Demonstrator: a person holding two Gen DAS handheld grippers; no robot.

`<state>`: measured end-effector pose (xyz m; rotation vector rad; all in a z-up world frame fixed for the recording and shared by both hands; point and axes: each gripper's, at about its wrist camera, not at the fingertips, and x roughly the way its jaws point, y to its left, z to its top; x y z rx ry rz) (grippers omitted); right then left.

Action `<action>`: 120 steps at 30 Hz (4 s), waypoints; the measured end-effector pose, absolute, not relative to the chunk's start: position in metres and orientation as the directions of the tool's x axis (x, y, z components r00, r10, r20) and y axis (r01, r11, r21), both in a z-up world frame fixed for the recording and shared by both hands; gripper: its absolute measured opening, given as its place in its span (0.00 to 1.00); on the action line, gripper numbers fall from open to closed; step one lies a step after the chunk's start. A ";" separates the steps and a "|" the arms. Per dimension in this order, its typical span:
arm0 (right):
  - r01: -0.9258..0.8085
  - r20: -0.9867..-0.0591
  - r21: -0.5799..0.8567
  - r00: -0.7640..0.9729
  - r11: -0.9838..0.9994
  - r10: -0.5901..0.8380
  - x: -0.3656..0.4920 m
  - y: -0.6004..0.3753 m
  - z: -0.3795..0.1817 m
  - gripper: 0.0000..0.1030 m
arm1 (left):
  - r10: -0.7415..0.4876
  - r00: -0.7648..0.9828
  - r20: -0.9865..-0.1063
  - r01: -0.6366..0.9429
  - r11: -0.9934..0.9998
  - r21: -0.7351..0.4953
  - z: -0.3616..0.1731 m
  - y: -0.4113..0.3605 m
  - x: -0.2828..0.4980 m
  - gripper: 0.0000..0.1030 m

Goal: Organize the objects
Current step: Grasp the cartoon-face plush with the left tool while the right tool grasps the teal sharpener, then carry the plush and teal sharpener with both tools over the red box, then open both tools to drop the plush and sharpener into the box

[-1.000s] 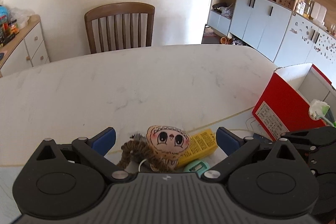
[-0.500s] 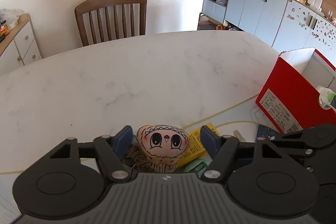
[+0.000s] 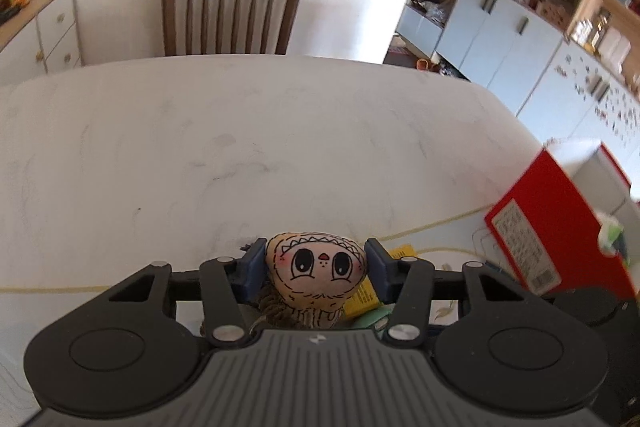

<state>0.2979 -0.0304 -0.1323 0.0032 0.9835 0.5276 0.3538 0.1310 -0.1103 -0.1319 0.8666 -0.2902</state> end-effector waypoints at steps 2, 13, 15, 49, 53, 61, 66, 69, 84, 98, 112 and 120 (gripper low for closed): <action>-0.422 -0.791 0.231 0.444 0.877 0.422 0.297 -0.030 -0.132 0.33 | -0.317 0.609 -0.727 0.177 0.948 -0.264 -0.107 0.137 0.355 0.50; -0.393 -0.794 0.238 0.447 0.888 0.411 0.310 -0.018 -0.137 0.36 | -0.336 0.608 -0.719 0.133 0.936 -0.324 -0.094 0.147 0.351 0.49; -0.396 -0.791 0.246 0.445 0.884 0.420 0.309 -0.020 -0.136 0.35 | -0.337 0.605 -0.721 0.134 0.936 -0.325 -0.091 0.146 0.350 0.49; -0.340 -0.684 0.275 0.589 0.899 0.431 0.212 -0.138 -0.036 0.34 | -0.390 0.553 -0.736 0.298 0.918 -0.263 -0.018 0.044 0.259 0.49; -0.332 -0.675 0.270 0.604 0.904 0.424 0.203 -0.159 -0.032 0.34 | -0.396 0.551 -0.735 0.314 0.914 -0.258 -0.014 0.018 0.251 0.49; -0.309 -0.663 0.257 0.634 0.916 0.399 0.193 -0.209 -0.029 0.34 | -0.410 0.542 -0.734 0.355 0.903 -0.242 -0.008 -0.041 0.242 0.49; -0.292 -0.662 0.246 0.646 0.924 0.381 0.191 -0.241 -0.030 0.34 | -0.423 0.534 -0.732 0.380 0.893 -0.240 -0.009 -0.078 0.242 0.49; -0.284 -0.665 0.237 0.650 0.929 0.368 0.191 -0.260 -0.032 0.34 | -0.427 0.529 -0.734 0.392 0.889 -0.235 -0.011 -0.098 0.242 0.49; -0.230 -0.718 0.193 0.629 0.954 0.297 0.209 -0.334 -0.066 0.35 | -0.383 0.492 -0.782 0.404 0.896 -0.185 -0.040 -0.181 0.277 0.49; -0.242 -0.807 0.165 0.524 0.956 0.272 0.244 -0.335 -0.107 0.34 | -0.283 0.450 -0.847 0.357 0.926 -0.119 -0.075 -0.224 0.340 0.49; -0.268 -0.825 0.148 0.497 0.952 0.268 0.260 -0.327 -0.118 0.35 | -0.228 0.378 -0.897 0.335 0.937 -0.097 -0.110 -0.238 0.367 0.49; -0.280 -0.825 0.156 0.490 0.947 0.281 0.261 -0.327 -0.119 0.35 | -0.224 0.360 -0.906 0.334 0.937 -0.099 -0.111 -0.238 0.369 0.50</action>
